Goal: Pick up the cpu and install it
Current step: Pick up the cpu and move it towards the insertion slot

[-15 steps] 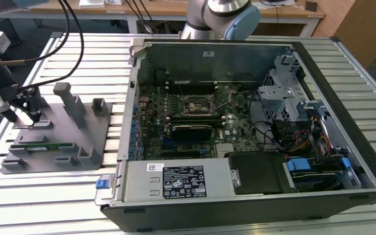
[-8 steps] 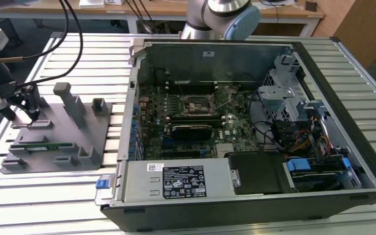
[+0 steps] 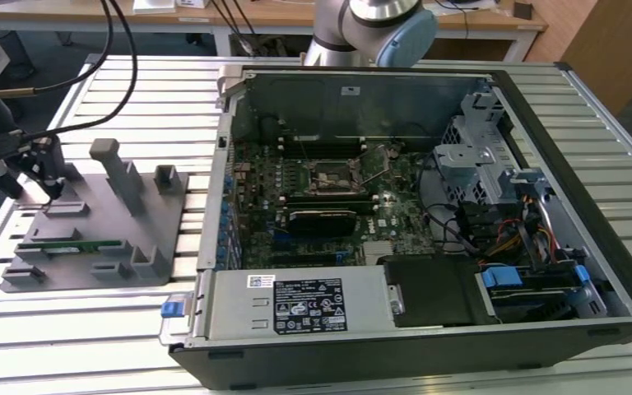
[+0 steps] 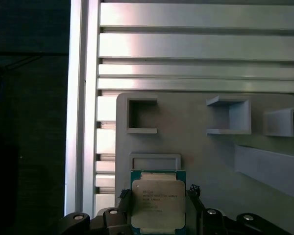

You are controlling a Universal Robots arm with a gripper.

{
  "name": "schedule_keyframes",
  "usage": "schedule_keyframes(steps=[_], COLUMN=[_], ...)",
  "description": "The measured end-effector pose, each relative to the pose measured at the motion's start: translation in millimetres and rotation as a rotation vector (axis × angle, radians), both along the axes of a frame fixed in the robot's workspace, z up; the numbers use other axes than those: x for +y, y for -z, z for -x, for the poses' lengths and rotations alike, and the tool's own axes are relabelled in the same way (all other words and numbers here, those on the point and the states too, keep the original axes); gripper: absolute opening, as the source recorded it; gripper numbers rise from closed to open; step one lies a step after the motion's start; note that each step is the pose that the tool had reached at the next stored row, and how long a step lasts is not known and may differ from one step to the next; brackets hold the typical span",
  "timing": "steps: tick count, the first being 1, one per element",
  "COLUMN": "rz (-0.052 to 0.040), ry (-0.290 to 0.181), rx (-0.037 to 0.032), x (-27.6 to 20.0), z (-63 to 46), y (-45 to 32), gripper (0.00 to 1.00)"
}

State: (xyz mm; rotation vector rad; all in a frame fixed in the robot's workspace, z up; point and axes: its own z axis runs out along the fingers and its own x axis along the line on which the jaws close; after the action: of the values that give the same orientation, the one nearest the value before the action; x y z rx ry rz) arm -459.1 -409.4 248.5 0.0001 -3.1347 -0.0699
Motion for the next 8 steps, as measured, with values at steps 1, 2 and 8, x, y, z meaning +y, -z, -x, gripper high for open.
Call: schedule_keyframes(steps=[1, 2, 8], rz=[0.0000, 0.0000, 0.0000], ry=[0.000, 0.000, 0.000], rx=[0.0000, 0.0000, 0.0000], x=[0.0, 0.0, 0.0], z=[0.0, 0.0, 0.0], y=[-1.1, -2.3, -9.2], gripper=[0.53, 0.53, 0.53])
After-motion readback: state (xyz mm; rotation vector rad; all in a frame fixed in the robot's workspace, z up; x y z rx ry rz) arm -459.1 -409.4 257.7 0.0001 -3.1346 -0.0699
